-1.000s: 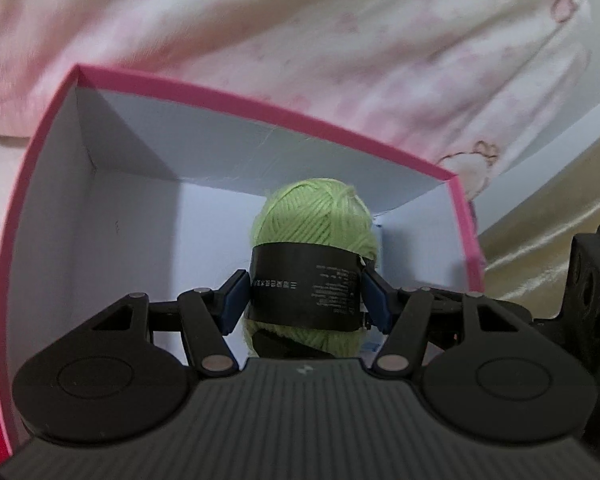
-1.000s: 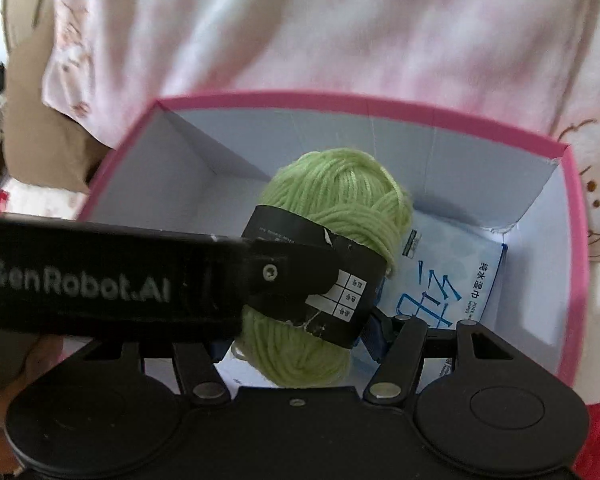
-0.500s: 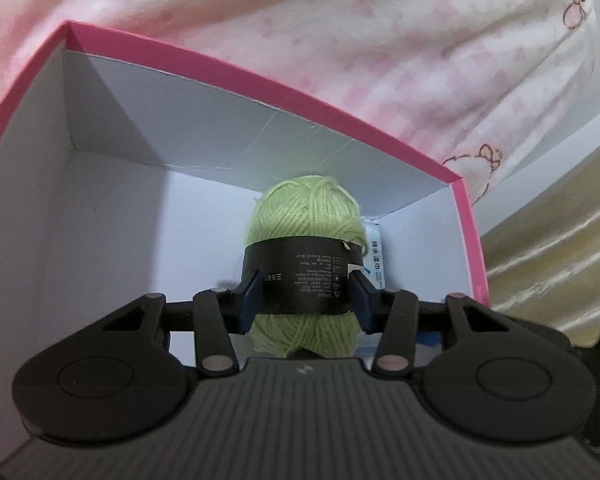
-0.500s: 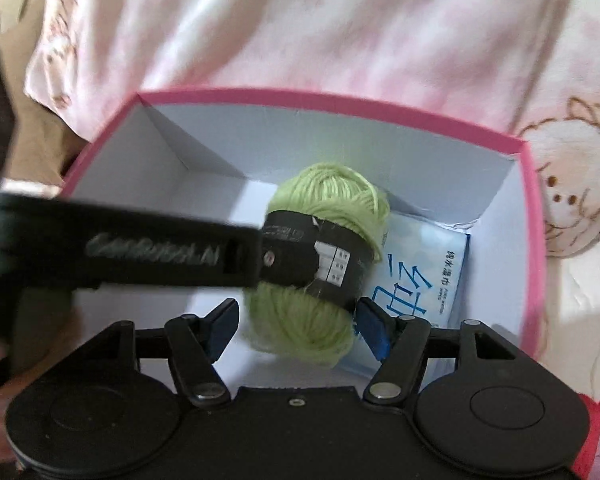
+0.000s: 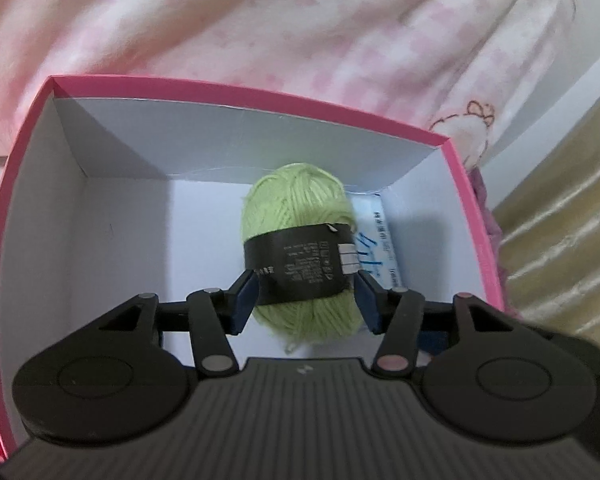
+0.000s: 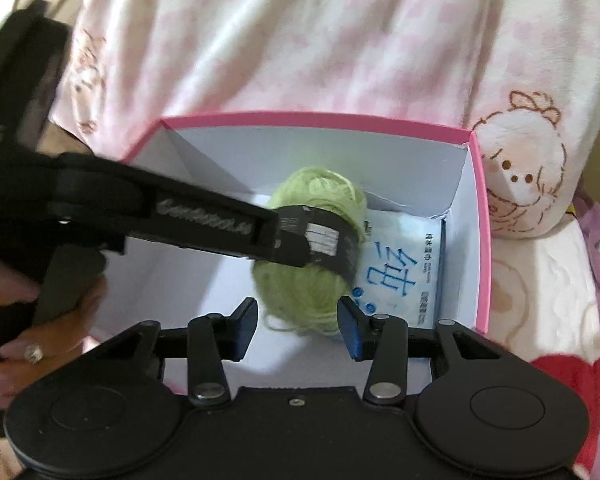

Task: Organize objects
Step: 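Carry the yarn ball into the pink box beside the wipes and release, then move the left gripper to the small white tissue pack and grasp it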

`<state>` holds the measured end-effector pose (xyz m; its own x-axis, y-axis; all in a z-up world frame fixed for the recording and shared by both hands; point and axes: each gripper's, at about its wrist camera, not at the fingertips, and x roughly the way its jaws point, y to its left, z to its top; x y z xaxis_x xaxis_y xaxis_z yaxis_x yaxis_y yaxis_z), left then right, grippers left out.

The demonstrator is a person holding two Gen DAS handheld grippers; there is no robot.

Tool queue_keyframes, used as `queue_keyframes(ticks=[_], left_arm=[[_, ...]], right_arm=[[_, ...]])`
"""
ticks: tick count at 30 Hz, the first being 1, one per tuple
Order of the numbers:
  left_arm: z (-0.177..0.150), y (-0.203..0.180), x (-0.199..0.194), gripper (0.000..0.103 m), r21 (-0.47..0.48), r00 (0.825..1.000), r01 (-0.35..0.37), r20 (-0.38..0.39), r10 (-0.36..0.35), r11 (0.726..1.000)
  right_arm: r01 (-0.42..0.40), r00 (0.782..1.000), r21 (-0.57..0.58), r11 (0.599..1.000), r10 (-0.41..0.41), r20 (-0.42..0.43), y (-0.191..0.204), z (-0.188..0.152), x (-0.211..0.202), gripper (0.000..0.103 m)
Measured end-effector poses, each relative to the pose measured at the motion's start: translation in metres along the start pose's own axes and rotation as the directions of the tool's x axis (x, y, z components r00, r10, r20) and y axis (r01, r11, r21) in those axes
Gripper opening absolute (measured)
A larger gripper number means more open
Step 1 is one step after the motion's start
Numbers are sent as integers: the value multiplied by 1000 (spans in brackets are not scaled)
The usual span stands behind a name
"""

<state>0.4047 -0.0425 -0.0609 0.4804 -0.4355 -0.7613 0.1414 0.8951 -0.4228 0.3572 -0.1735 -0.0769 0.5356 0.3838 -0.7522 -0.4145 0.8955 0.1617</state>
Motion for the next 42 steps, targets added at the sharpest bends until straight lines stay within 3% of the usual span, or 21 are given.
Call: queue_keyframes(ticks=[4,8,19,26,37,42], left_arm=[[-2,-18,-22,57,68,1000,-20,25,18,998],[-11,-31,-54,61,107,999,-28,37,24,994],[-58,-80,-144,61,211,996,-59,77,44,976],[-96,-111,-185,68,266,997,-29,76,9,964],[-154,-139,-179,75,269,1000,15,-16,-11,963],[-176,-140,-149,77,209,997,43,-78,-27,977]], right_arm=[[13,1000,11,1000,-13,14,11,-4,-15,50],[3,1000,-7,1000,-3,31,8,-11,-65,53],[-3,999,-76,997,6,34,8,-33,-181,60],[-70,997,9,997,70,18,-17,-54,-233,66],[-92,992,-24,995,90,-87,-30,-114,-238,69],[-118,981,-145,982,93,-171,-28,-143,-217,69]])
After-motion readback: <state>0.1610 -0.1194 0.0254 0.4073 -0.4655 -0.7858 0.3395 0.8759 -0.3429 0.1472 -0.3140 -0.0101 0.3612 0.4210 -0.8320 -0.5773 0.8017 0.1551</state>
